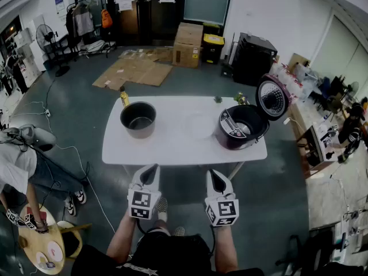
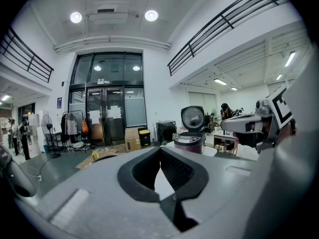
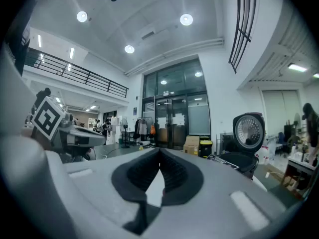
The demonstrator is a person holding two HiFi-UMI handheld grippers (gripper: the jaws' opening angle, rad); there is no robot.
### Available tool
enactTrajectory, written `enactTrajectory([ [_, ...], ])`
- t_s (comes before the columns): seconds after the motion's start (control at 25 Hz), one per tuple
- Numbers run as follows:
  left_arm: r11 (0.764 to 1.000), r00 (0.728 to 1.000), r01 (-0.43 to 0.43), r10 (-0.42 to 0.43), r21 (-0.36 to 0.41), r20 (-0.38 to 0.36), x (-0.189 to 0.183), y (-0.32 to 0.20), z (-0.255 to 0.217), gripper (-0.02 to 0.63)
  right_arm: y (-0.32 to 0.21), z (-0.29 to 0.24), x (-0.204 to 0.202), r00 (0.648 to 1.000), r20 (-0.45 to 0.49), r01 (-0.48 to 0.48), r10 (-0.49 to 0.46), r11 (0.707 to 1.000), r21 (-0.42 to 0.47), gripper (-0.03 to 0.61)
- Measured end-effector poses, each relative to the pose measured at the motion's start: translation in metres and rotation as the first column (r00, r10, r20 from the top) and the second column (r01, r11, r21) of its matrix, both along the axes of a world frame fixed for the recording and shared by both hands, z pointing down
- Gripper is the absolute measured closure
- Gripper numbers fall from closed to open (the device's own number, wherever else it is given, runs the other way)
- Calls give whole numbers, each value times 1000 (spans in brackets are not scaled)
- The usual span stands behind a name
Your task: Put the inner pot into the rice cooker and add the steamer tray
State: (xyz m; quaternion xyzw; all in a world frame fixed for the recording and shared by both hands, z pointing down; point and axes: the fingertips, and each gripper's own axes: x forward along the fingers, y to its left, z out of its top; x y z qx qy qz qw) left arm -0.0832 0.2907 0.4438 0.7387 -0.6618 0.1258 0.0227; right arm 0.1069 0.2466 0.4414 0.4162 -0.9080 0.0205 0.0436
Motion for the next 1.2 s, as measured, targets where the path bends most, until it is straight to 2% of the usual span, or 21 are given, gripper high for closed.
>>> enactTrajectory([
  [0.24,1000,1000,19,-19,1,-4,-6,6,2,603,2,1,-5,1000,16,13,-13,1000,-7,575],
  [0.52,996,996,88,-88,-14,-8,-47,-2,8,603,-16,9,-47,997,4,77,-77,996,-33,575],
  [0.72,989,990,143,-143,-27,-16,-91,-24,16,603,-48,20,-95,991,-5,132,-132,990,-55,575],
  [1.0,977,977,208,-210,-55,-29,-168,-67,31,603,-102,35,-184,978,-17,207,-209,974,-87,575],
  [1.2,963,966,249,-254,-101,-46,-216,-99,45,603,-144,50,-238,967,-40,245,-252,961,-126,575],
])
